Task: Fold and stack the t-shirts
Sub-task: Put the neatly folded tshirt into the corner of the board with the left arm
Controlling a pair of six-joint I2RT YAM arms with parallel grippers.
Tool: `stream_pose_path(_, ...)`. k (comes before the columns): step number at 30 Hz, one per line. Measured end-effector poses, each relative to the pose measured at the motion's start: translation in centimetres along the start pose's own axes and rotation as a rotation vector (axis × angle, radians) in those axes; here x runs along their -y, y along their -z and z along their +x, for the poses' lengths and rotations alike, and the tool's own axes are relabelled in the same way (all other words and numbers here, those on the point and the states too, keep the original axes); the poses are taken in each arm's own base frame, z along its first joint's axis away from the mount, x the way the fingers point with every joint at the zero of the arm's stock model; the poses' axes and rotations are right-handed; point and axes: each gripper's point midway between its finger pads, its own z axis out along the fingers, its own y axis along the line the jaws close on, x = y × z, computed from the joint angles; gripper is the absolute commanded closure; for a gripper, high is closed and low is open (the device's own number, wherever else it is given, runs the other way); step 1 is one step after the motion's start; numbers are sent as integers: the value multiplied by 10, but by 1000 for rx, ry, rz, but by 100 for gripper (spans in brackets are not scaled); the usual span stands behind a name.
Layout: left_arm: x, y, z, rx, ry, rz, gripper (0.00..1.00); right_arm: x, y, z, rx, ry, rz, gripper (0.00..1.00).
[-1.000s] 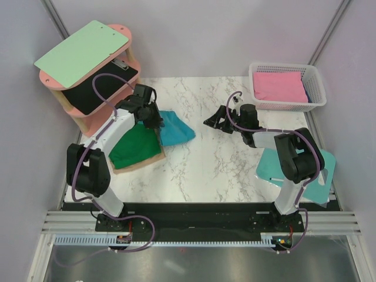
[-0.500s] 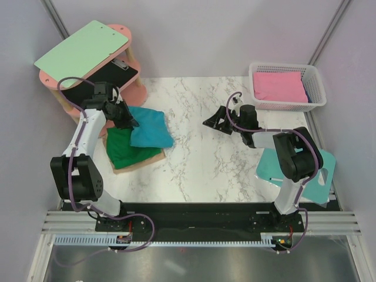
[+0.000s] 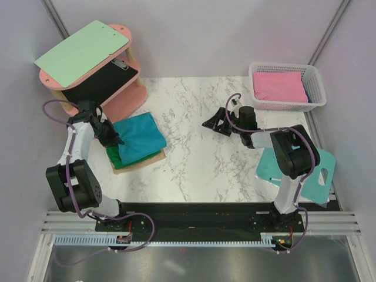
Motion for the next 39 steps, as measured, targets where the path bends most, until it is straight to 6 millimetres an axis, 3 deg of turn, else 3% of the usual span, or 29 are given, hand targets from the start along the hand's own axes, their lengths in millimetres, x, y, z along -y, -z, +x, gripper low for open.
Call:
stream_pose_path(13, -52, -12, -1, 2, 39, -208, 94, 3, -3, 6, -18, -27, -8, 2)
stream_pose_path(14, -55, -13, -1, 3, 41, -222, 91, 3, -4, 6, -18, -29, -10, 2)
stream_pose_path(15, -57, -13, -2, 4, 41, -236, 74, 4, -4, 7, -19, -30, -10, 2)
stream_pose_path(17, -61, -14, -3, 2, 36, -253, 53, 5, -5, 8, -22, -36, -10, 2)
stream_pose_path(18, -62, -14, -4, -1, 31, -263, 37, 5, -5, 8, -22, -38, -12, 2)
stream_pose_path(19, -63, -13, -5, -1, 28, -268, 29, 5, -5, 8, -23, -39, -14, 2)
stream_pose_path(24, -56, -2, -12, 45, 16, -249, 26, 3, -6, 8, -21, -40, -23, 2)
stream_pose_path(27, -36, 22, -18, 139, -10, -167, 25, 3, -5, 8, -23, -40, -25, 2)
stream_pose_path(32, 26, 77, -15, 331, -143, 40, 26, 3, -5, 8, -24, -39, -26, 2)
stream_pose_path(34, 54, 86, -5, 351, -212, 114, 28, 3, -5, 8, -25, -39, -27, 2)
stream_pose_path(35, 84, 78, 12, 312, -287, 170, 37, 3, -5, 8, -24, -39, -26, 2)
stream_pose_path(36, 86, 77, 13, 309, -292, 173, 51, 3, -5, 8, -24, -39, -26, 2)
stream_pose_path(38, 102, 56, 26, 240, -325, 162, 73, 3, -5, 8, -25, -40, -26, 2)
stream_pose_path(39, 109, 43, 29, 210, -341, 145, 96, 3, -5, 8, -25, -40, -26, 2)
